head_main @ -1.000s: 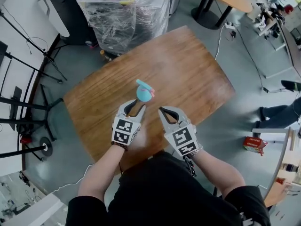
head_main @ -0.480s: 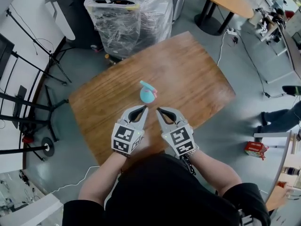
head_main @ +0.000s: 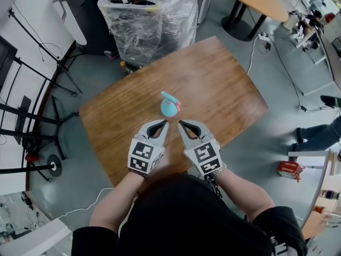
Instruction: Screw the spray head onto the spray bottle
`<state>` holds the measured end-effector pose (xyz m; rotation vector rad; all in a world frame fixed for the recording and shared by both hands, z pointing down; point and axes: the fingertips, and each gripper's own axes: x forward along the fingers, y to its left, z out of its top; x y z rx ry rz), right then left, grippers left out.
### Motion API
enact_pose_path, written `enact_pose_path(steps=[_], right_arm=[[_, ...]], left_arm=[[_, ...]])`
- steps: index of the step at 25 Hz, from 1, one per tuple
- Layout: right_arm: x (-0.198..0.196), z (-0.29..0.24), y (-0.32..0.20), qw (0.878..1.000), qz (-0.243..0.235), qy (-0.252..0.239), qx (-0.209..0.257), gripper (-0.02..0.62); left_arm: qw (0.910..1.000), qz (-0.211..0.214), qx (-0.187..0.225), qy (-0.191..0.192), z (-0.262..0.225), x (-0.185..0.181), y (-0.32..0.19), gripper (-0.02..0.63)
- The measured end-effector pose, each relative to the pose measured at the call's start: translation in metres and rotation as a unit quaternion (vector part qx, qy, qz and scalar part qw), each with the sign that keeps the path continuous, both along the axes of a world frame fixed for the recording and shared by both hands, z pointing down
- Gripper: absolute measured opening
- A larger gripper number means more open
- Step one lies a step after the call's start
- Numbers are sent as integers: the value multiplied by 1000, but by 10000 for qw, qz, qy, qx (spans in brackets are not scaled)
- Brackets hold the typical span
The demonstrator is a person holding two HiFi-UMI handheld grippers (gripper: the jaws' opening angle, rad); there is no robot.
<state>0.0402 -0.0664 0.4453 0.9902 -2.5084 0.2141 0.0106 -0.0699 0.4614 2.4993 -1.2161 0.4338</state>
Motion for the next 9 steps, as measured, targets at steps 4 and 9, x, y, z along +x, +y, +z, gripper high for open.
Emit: enact_pose_path(steps=[4, 9], right_arm=[[0, 1, 0, 10000, -6, 11, -7, -8], [-2, 0, -3, 10000, 4, 27, -1, -8]], left_arm=[[10000, -2, 4, 13, 0, 0, -1, 11], [10000, 15, 15, 29, 0, 0, -3, 11]])
